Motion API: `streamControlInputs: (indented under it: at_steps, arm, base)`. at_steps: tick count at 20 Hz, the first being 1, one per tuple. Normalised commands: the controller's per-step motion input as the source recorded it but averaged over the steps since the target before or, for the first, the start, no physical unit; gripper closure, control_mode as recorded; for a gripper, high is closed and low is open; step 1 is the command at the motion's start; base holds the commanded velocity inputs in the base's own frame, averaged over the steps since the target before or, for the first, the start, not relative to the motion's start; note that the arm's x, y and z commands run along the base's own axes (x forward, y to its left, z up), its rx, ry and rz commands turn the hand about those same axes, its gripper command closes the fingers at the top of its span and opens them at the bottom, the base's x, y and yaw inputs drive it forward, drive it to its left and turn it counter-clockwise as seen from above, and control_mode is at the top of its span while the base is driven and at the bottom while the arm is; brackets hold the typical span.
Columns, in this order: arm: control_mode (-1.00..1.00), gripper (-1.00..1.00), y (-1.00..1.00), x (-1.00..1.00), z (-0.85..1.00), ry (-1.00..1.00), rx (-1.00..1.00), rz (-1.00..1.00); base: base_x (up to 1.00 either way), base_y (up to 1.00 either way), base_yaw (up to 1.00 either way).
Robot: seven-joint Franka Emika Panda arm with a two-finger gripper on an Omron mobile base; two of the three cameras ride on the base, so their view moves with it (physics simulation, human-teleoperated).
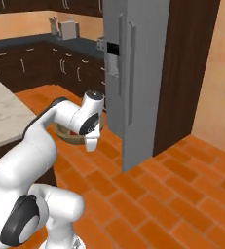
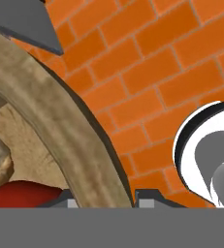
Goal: Pick the chicken drumstick and bell pepper from their plates and place them in the bowl. Then put the bowl in the fridge.
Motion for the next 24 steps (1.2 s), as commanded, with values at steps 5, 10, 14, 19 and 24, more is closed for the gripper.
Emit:
streamControlInputs:
  at_steps: [5,10,14,19,24]
  arm:
    - [1.0,1.0,0.0,0.0,0.0,0.0,0.0,0.0]
    - [1.0,1.0,0.0,0.0,0.0,0.0,0.0,0.0]
    - [1.0,1.0,0.0,0.0,0.0,0.0,0.0,0.0]
    - [1.0,1.0,0.0,0.0,0.0,0.0,0.0,0.0]
    - [1.0,1.0,0.0,0.0,0.0,0.0,0.0,0.0]
  base:
    - [0.94,-0.81,0.48]
    - [0.74,-0.58,0.54]
    - [0.66,-0.46,0.5]
    - [0.51,0.19,0.21]
    - [0.8,0.0,0.17]
